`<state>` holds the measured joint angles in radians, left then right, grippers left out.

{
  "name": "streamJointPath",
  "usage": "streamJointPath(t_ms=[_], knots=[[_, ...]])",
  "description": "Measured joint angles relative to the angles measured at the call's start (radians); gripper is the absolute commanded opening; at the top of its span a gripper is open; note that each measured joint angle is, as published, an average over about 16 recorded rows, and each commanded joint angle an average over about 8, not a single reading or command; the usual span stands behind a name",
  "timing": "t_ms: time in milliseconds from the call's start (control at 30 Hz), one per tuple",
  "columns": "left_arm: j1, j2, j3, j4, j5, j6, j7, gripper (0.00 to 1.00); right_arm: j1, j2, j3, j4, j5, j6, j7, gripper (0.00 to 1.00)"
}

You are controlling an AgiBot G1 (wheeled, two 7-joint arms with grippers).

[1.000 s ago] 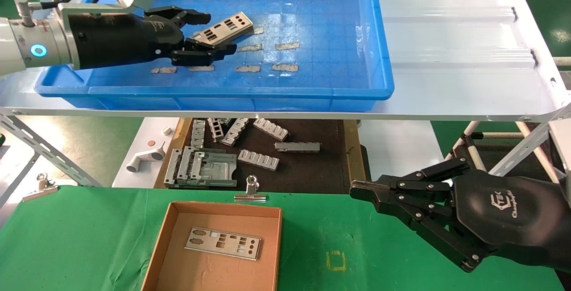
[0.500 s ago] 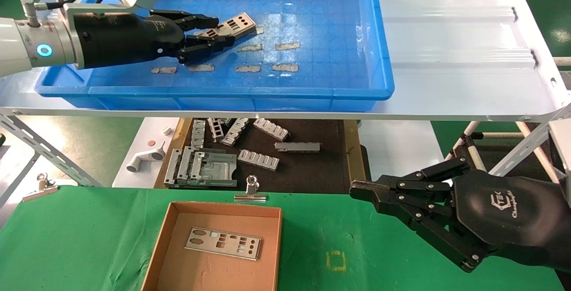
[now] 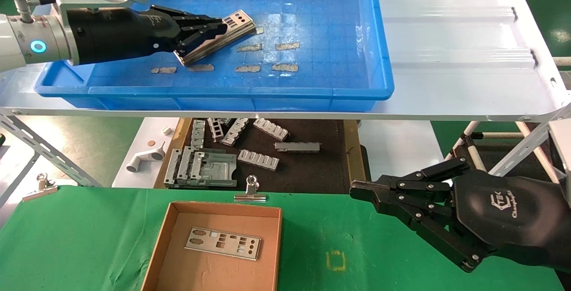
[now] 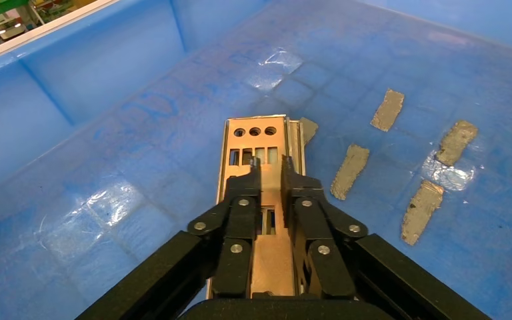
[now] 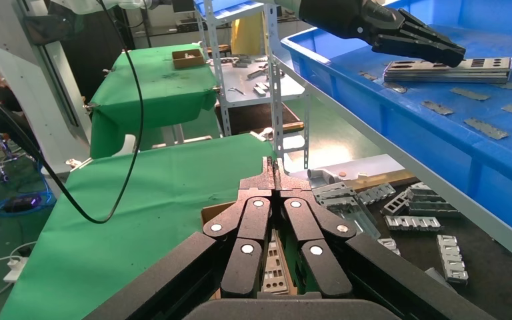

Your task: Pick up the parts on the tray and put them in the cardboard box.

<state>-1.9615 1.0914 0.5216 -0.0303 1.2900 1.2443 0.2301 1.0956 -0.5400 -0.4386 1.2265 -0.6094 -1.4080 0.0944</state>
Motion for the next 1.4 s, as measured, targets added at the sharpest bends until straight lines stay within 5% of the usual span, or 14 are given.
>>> streamJointPath(t_ms=[133,400,1400], knots=[[-0.004,-0.002,0.0,0.004,-0.001,0.01,0.006,0.02,0.0,0.0,0.0,0.0,0.0,0.0,0.0,0.0],[-0.011,-0.005,0.002,0.012,0.002,0.04,0.004,0.99,0.0,0.0,0.0,0.0,0.0,0.0,0.0,0.0],[-0.016,-0.003,0.009,0.028,0.013,0.046,0.009,1.0,0.0,0.0,0.0,0.0,0.0,0.0,0.0,0.0]])
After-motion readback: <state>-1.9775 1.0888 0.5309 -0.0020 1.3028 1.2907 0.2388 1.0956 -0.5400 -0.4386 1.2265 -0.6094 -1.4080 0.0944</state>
